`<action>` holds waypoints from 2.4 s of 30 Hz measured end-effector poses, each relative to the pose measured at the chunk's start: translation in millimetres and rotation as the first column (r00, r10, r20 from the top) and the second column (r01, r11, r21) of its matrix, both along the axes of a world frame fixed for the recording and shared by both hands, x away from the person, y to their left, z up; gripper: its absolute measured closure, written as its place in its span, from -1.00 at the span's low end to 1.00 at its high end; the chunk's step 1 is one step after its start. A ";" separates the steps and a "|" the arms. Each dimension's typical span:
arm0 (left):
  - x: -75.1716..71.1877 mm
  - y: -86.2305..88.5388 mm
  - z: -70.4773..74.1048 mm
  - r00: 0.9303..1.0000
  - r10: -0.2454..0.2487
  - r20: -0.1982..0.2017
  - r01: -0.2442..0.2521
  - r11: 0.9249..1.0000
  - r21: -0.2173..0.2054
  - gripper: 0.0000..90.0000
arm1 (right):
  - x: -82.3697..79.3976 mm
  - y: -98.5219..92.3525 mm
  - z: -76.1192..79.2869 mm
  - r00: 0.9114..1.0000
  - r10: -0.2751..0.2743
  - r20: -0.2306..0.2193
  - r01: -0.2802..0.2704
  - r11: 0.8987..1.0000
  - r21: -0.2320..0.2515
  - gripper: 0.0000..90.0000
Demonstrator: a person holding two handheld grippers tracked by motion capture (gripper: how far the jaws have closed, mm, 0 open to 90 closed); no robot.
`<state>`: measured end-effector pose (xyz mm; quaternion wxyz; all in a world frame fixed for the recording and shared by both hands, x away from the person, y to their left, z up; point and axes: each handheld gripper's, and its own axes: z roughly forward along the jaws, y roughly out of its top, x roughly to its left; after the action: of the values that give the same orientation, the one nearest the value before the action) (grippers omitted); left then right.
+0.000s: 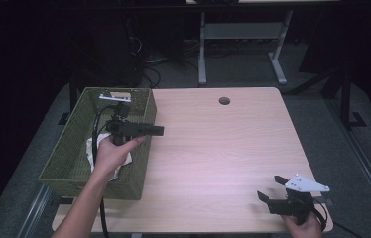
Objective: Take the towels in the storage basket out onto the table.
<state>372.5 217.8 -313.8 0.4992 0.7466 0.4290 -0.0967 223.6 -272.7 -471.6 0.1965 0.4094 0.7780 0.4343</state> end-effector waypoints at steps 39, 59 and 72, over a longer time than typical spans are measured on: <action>10.1 116.1 -33.9 0.941 0.338 0.013 -0.300 0.816 0.494 -0.52 | 1.1 2.0 -0.3 1.000 0.007 0.004 -0.007 1.000 -0.008 -0.68; 32.0 102.8 -79.9 0.925 0.348 -0.150 -0.128 0.660 0.741 -0.49 | 2.2 5.1 -1.1 1.000 0.018 0.004 -0.018 1.000 -0.020 -0.68; 39.8 95.1 -103.9 0.909 0.365 -0.204 -0.056 0.589 0.806 -0.43 | 1.3 6.9 -0.3 1.000 0.023 0.004 -0.022 1.000 -0.020 -0.68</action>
<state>412.3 312.9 -417.6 0.0457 0.8017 0.5952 0.0311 224.8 -265.7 -472.0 0.1975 0.3976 0.7864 0.4296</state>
